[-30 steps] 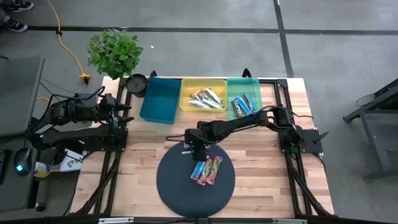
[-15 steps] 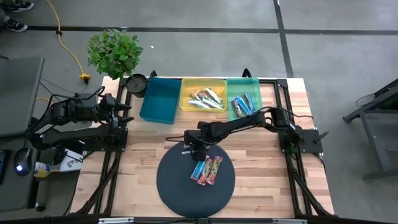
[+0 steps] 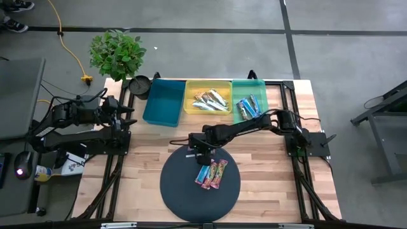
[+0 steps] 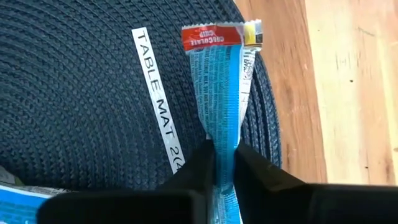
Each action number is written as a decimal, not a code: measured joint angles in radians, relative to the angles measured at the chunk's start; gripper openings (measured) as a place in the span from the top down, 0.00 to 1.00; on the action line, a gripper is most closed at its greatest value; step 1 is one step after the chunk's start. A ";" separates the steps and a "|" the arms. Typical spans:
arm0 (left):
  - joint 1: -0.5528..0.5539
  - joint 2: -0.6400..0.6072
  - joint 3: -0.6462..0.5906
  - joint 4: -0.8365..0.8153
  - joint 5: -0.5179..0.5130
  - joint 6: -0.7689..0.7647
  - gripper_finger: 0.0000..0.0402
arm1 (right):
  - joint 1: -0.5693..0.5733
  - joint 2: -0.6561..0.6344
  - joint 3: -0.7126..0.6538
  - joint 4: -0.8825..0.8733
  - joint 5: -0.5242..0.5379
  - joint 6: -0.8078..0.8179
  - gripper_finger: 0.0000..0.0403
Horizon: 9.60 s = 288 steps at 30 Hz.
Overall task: Pick and place Granola Bars by type
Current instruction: Put the red granola bar into the blue bin
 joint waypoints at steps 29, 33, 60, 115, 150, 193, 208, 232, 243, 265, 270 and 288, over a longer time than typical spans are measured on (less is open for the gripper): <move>0.000 0.000 0.000 0.001 -0.013 0.000 0.32 | -0.145 -0.186 0.000 0.572 0.081 -0.006 0.95; 0.000 0.000 0.000 0.001 -0.027 0.000 0.32 | -0.212 -0.170 0.000 0.660 0.078 0.025 0.95; 0.000 0.000 0.000 0.008 -0.022 -0.008 0.32 | -0.333 0.329 0.595 0.340 -0.149 0.030 0.93; 0.000 0.000 0.000 0.008 -0.018 -0.008 0.32 | -0.060 0.009 0.684 -0.497 0.013 0.160 0.72; 0.000 0.000 0.000 -0.004 0.024 -0.038 0.32 | 0.264 0.019 0.063 0.207 0.069 1.461 0.49; 0.000 0.000 -0.001 0.008 0.051 -0.034 0.32 | 0.314 0.015 0.166 -0.469 -0.015 1.651 0.49; 0.000 0.000 -0.001 0.000 0.051 -0.034 0.32 | 0.296 0.013 0.011 -0.244 -0.058 1.670 0.49; 0.000 0.000 -0.001 0.000 0.052 -0.030 0.32 | 0.297 0.013 0.005 -0.236 -0.101 1.661 0.70; 0.000 0.000 -0.001 0.001 0.052 -0.030 0.32 | 0.297 -0.011 0.005 -0.238 -0.078 1.648 0.78; 0.000 0.000 -0.001 0.002 0.051 -0.030 0.32 | 0.227 -0.147 0.005 -0.147 0.128 1.468 0.84; 0.000 0.000 -0.001 0.002 0.051 -0.030 0.32 | 0.138 -0.167 0.006 -0.007 0.147 1.287 0.84; 0.000 0.000 -0.001 0.001 0.051 -0.030 0.32 | -0.231 -0.170 0.006 0.655 -0.106 0.681 0.85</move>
